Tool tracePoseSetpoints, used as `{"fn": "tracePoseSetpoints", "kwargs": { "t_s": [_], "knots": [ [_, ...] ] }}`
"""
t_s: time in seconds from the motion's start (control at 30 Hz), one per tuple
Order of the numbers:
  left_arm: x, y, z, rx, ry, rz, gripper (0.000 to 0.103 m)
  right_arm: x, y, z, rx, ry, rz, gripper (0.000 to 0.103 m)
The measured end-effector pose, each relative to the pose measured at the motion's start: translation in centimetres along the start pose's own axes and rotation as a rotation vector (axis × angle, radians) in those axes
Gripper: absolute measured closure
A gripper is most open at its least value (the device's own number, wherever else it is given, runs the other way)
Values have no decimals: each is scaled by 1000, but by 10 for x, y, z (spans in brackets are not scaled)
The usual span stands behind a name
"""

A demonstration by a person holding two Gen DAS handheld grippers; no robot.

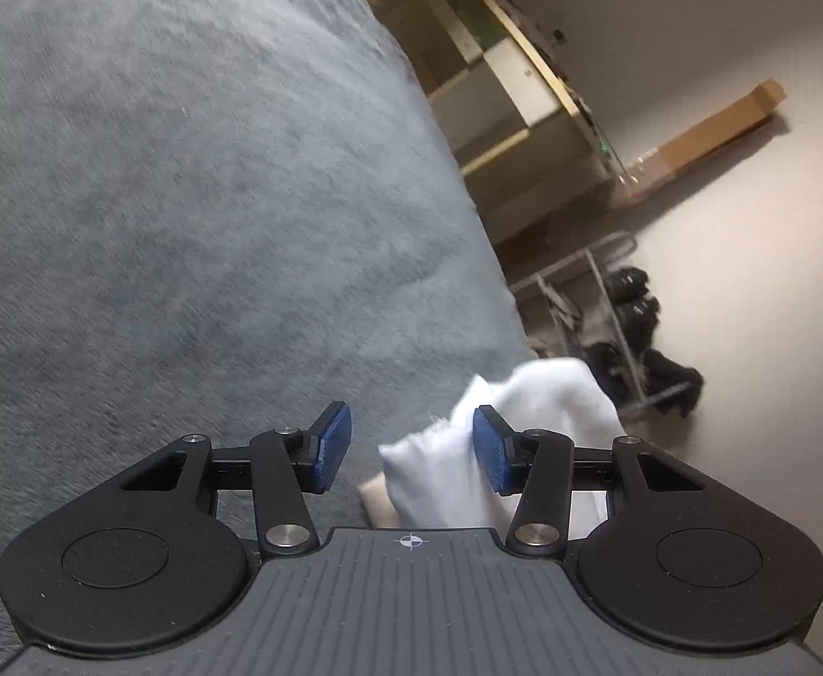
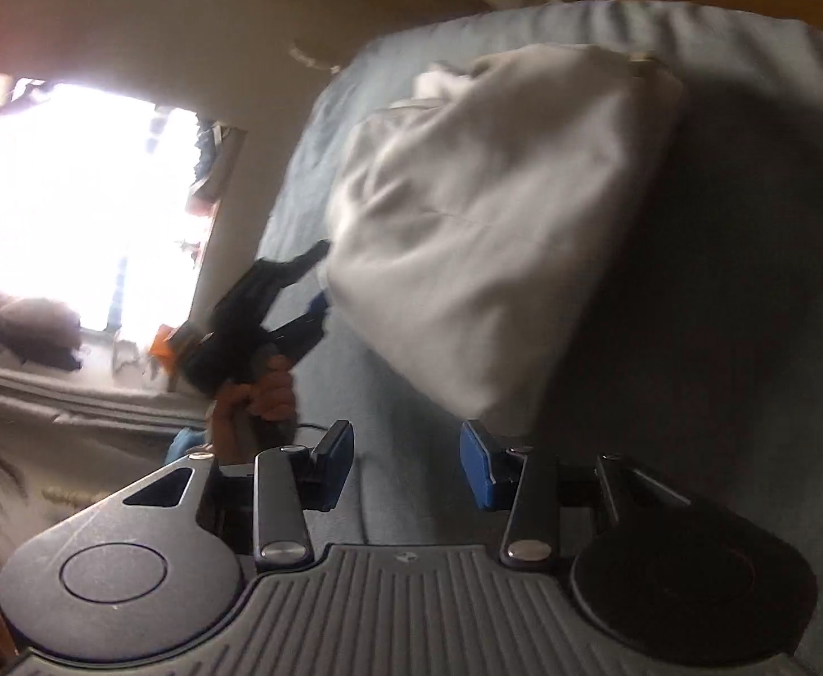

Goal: Fold clothes
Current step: 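Carry the shirt with both grippers and lay it on the beige garment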

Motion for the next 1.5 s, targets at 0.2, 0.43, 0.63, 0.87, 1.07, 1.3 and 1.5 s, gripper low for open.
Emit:
{"fn": "tracePoseSetpoints", "kwargs": {
  "t_s": [0.2, 0.43, 0.63, 0.87, 1.07, 1.3, 1.5],
  "knots": [
    [-59, 19, 14, -32, -284, 59, 54, -32, -23, 0, -110, -217, 47, 58],
    [-82, -3, -4, 150, -456, 153, 53, -42, -56, -10, -154, -383, 101, 58],
    [-33, 5, 0, 198, -152, 72, 49, -59, -57, -18, -208, -484, 120, 34],
    [-10, -7, -5, 231, -20, 23, 44, -59, -80, -5, -189, -496, 118, 36],
    [-14, -20, -6, 236, -29, 13, 56, -44, -87, 3, -204, -438, 107, 52],
    [-17, -30, -6, 226, -77, 10, 82, -34, -91, 12, -251, -384, 90, 81],
    [-34, -30, 7, 175, -170, -3, 90, -8, -85, 17, -299, -274, 64, 86]
  ]
}}
Point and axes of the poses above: each gripper's, at about its wrist camera, not at the fingertips, and y roughly against the way its jaws point, x to its left, z to its top, the point moved 9 cm from there along -y, roughly the way its jaws point, and after that the axes turned 5 degrees about -z, right-handed, at the moved point
